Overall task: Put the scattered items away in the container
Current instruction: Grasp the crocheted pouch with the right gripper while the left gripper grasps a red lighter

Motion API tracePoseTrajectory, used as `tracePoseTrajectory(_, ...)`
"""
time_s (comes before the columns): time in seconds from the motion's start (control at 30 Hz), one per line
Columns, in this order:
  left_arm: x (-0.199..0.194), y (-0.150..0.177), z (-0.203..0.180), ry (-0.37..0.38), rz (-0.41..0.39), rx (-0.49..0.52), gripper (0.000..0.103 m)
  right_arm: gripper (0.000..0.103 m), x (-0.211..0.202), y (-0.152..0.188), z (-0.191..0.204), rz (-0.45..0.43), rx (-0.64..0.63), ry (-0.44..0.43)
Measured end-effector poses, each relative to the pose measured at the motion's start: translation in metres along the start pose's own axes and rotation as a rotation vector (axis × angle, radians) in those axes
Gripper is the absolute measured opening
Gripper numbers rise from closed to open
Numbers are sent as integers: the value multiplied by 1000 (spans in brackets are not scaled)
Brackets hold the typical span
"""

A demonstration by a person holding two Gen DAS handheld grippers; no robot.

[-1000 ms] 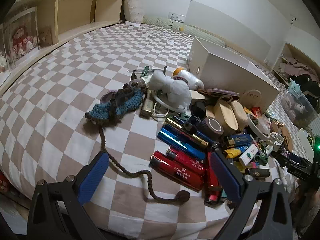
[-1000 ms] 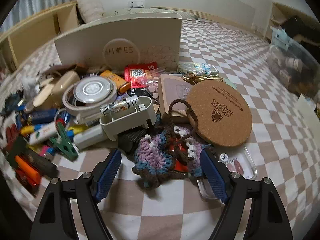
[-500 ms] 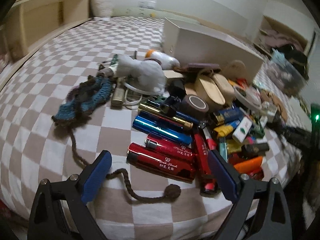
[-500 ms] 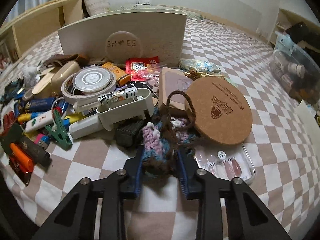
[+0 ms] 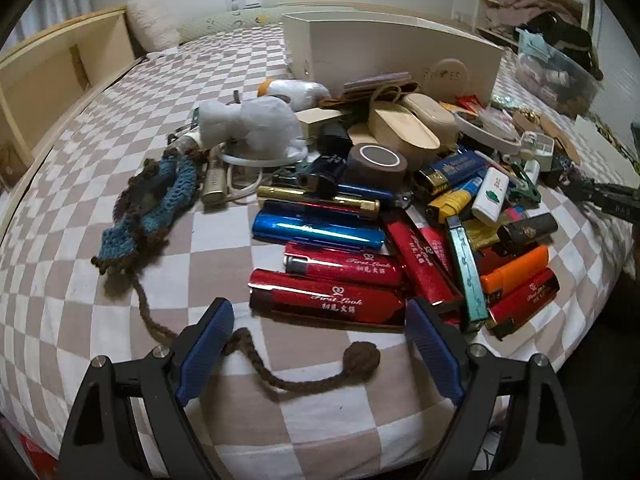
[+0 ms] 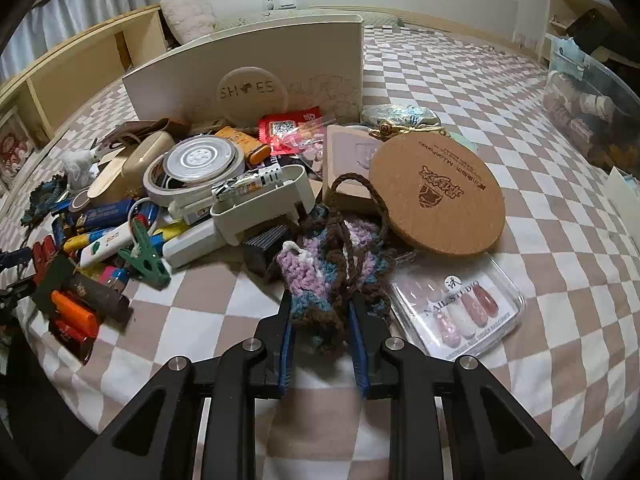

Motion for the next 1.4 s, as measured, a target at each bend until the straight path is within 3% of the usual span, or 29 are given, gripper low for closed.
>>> tracePoseTrajectory(0.2,8,-2,-6,-9,-1,73,88,22,-7,4,4,12,11,-45)
tracePoseTrajectory(0.27,8,-2,-7,-6,-4,75,83,13,-8,7,6,24,32,-89)
tracePoseTrajectory(0.33,8,-2,-8,-11,-9,76,83,12,-9,11,9,36,47,-125)
tracePoseTrajectory(0.77,-8,0,-15,-11,-36,-7,82,5,-26,15,22,21,55,-183)
tracePoseTrajectory(1.13,-25,-7,-15,22,-74,-79,82,6,-19,9,21,-10,42,-108)
tracePoseTrajectory(1.2,-28,-9,-15,33,-82,-90,82,15,-16,8,21,-3,48,-111)
tracePoseTrajectory(1.23,-31,-9,-15,38,-86,-95,82,45,-15,8,21,-1,53,-106)
tracePoseTrajectory(1.27,-33,-10,-16,42,-91,-99,82,85,-14,8,21,2,61,-100)
tracePoseTrajectory(1.3,-35,-11,-17,45,-95,-100,82,95,-14,9,20,3,73,-105)
tracePoseTrajectory(1.4,-40,-14,-20,53,-105,-102,82,96,-12,11,17,25,123,-179)
Point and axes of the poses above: each gripper's, at about its wrist camera, not at the fingertips, and x roughly the way its jaws point, z to its left, y to its underside, the point moved 4 cm from there along x, roughly the way its jaws point, and after that the axes turned 2 degrees about -x, right-handed, at the moved point
